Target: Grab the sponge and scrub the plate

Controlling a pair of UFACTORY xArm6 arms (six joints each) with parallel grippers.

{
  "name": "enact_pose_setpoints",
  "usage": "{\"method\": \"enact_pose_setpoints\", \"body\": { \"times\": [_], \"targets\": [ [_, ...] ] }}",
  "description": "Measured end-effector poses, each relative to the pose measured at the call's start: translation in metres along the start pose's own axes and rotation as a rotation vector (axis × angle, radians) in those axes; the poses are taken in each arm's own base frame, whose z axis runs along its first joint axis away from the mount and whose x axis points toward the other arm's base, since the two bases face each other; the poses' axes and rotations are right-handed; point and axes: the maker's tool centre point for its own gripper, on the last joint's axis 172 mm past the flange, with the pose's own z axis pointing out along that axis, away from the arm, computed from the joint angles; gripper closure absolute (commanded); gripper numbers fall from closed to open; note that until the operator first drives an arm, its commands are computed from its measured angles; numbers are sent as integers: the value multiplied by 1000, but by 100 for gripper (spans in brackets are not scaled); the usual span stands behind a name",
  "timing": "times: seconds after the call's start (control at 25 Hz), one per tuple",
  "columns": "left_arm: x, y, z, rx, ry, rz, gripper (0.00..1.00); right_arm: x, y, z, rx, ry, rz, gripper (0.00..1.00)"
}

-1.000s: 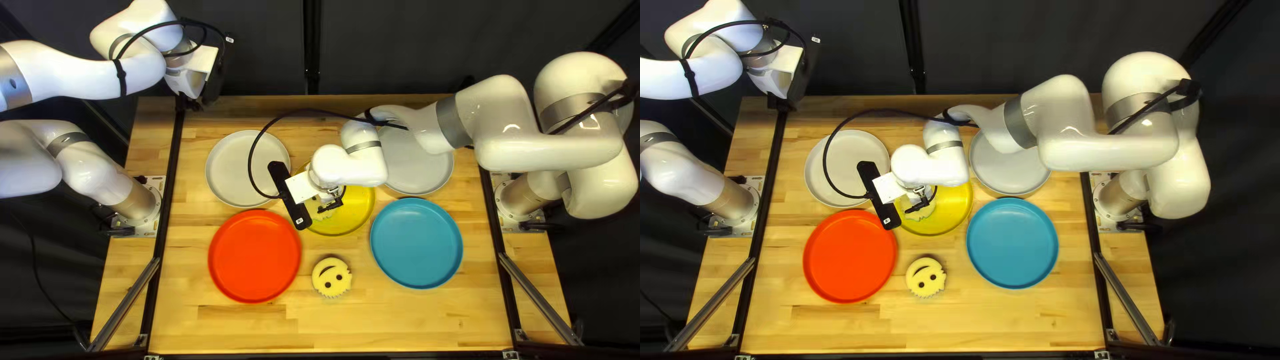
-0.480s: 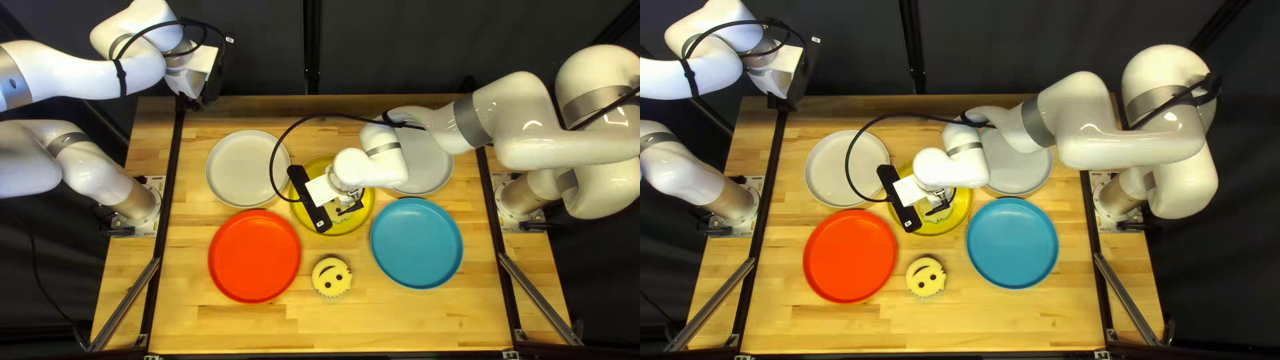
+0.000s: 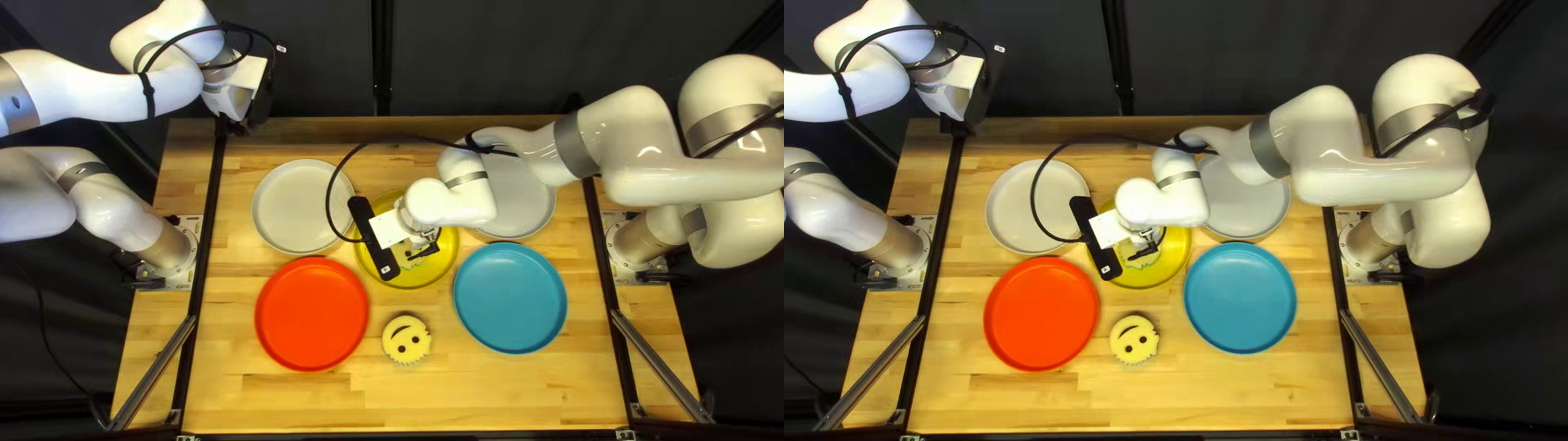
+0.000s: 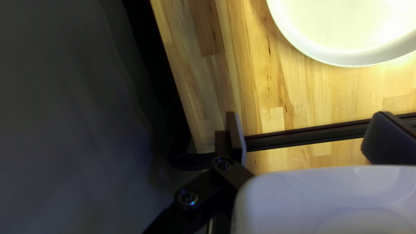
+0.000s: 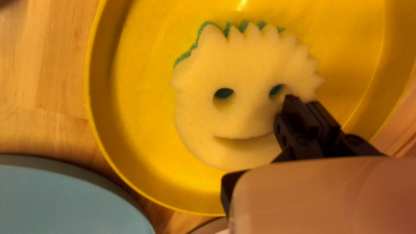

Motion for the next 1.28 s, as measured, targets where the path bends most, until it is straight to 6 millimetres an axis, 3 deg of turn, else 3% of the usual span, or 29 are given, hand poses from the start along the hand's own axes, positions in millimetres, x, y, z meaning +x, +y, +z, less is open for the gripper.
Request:
{"method": "enact_pose_setpoints", "body": {
  "times": [0.16,0.32,0.64,0.92,1.04,1.28],
  "targets": [
    [0,0,0,0,0,0,0,6,13,2,3,4,9,100],
    [0,0,0,0,0,0,0,0,13,7,11,-8,-5,100],
    [0,0,0,0,0,0,0,-44,-7,8,31,-42,-29,100],
    [0,0,0,0,0,0,0,-80,-14,-5,31,-70,-14,100],
    [0,0,0,0,0,0,0,-75,-10,-6,29,-68,-10,100],
    [0,0,0,0,0,0,0,-40,8,-1,20,-43,-22,100]
  ]
}}
